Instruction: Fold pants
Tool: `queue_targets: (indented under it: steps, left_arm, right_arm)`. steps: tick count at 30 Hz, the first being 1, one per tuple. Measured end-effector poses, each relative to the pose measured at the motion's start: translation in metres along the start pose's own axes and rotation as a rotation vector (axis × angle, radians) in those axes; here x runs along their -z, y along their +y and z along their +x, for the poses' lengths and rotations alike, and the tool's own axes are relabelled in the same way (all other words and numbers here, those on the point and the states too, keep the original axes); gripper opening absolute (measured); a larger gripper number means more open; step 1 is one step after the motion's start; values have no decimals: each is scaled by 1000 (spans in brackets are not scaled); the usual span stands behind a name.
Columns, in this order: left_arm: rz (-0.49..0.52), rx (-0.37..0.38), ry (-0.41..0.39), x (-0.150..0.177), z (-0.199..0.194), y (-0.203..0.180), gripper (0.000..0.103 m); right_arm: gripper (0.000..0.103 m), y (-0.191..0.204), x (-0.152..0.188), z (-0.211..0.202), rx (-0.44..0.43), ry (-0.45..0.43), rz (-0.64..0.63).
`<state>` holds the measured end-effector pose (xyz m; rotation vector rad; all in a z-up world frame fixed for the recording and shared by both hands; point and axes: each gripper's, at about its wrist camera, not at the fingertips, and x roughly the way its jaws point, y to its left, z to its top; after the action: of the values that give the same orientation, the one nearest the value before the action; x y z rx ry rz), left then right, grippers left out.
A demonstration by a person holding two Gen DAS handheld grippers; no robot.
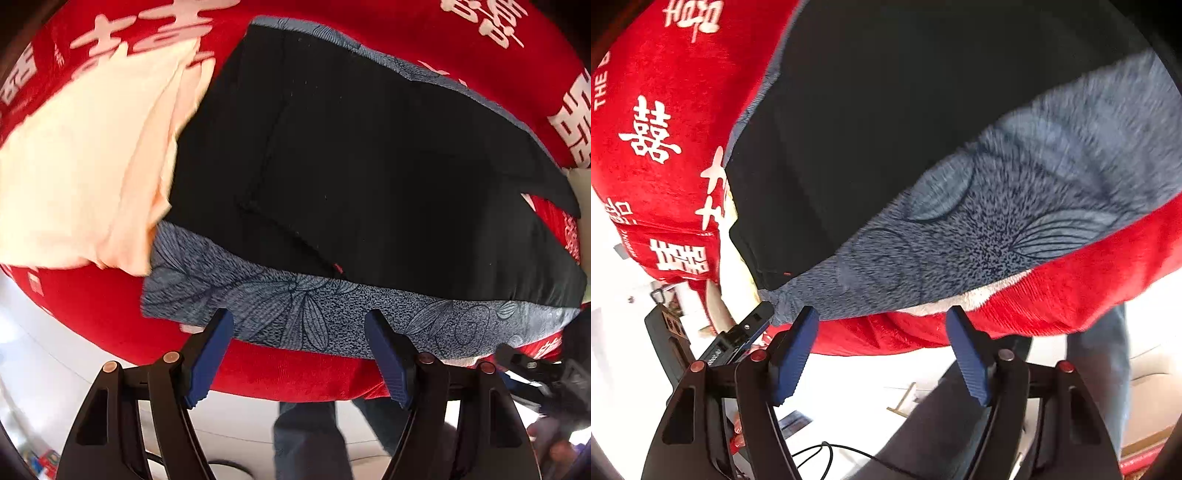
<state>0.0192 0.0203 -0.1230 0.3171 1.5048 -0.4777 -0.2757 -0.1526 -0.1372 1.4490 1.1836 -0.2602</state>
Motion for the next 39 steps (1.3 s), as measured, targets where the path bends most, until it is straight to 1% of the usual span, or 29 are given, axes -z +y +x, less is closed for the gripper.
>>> queue_targets:
  steps: [4,7,9,10,12,13,14,15,16,17,19,22,25,27,29,32,35,39]
  left_arm:
    - [-30,39,7,9,5,4,76]
    - [-49,75,17,16,7,9,76]
    - [-61,95,31,19,8,12,76]
    - [-68,97,38,19,10,12,76]
    - [-90,123,49,20,12,14,76]
    - [-97,137,49,22,10,16,76]
    - [-104,147,47,22,11,17,76]
    - [-109,154,46,22,12,18,76]
    - [-116,158,51,21,15,16,76]
    - [-125,171,58,22,15,16,76]
    - [-153,212,63,23,16,17,76]
    - [-211,284,50,24,17,26,76]
    - [-271,348,35,23,15,33,76]
    - [-314,396,48,28,12,41,76]
    - [-351,431,51,40,7,52,76]
    - [-366,402,65,55,9,63,76]
    - [-417,438,59,48,18,70,76]
    - [-441,484,4,35,13,76,76]
  right_arm:
    - [75,-17,0,23,-111,22,35]
    - [75,-21,0,30,-209,2,50]
    - [70,-21,-2,33,-280,-17,72]
    - [70,-20,-4,34,-298,-25,84]
    - [69,-16,-8,34,-332,-49,97]
    - [63,-13,-12,31,-337,-56,99]
    - [46,-12,-15,31,-334,-61,109]
    - [33,-12,-19,33,-340,-57,133]
    - [10,-11,-22,34,-366,-47,162]
    - [10,-10,-25,33,-391,-48,172]
    - [10,5,-27,20,-431,-46,116]
    - [10,25,-29,3,-479,-43,58]
    - [10,39,-33,-7,-494,-47,24]
    - [10,42,-37,-8,-503,-45,26]
    - [10,38,-39,-11,-517,-42,45]
    - [10,29,-39,-15,-524,-36,49]
    - [10,32,-41,-12,-523,-25,45]
    - [10,37,-44,-12,-509,-13,29]
